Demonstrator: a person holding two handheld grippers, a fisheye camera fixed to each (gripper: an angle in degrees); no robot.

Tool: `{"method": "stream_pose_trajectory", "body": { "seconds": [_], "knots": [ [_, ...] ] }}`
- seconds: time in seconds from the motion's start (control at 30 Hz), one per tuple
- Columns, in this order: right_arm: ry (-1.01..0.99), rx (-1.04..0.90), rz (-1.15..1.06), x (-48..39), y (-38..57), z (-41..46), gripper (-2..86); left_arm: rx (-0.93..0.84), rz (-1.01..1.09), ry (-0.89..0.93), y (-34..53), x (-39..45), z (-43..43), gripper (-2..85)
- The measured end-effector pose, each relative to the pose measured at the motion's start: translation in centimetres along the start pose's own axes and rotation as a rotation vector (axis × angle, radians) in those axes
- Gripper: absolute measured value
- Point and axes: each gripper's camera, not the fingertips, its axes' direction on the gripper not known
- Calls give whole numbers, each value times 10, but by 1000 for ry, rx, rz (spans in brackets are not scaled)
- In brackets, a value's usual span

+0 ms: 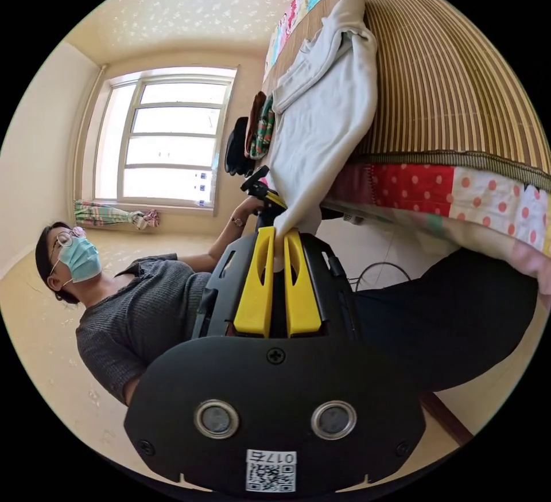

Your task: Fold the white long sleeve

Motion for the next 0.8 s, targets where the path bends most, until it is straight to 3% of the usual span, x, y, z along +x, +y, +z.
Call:
{"method": "stream_pose_trajectory", "body": {
  "seconds": [0.07,0.17,0.43,0.6,0.67,0.8],
  "knots": [
    [-35,15,-19,-6,3,-12,20,13,92,62,17,9,-8,48],
    [-130,79,-65,-14,10,-36,19,201,242,196,67,20,-37,46],
    [-361,234,-236,-51,27,-95,15,1081,643,662,250,-6,-122,42],
    [-498,307,-401,-77,38,-111,13,1390,899,725,295,6,-123,43],
    [-391,347,-269,-59,34,-111,12,1426,841,781,283,-2,-118,43],
    [-352,381,35,1,18,-106,12,1537,285,902,241,-61,-90,42]
  ]
}}
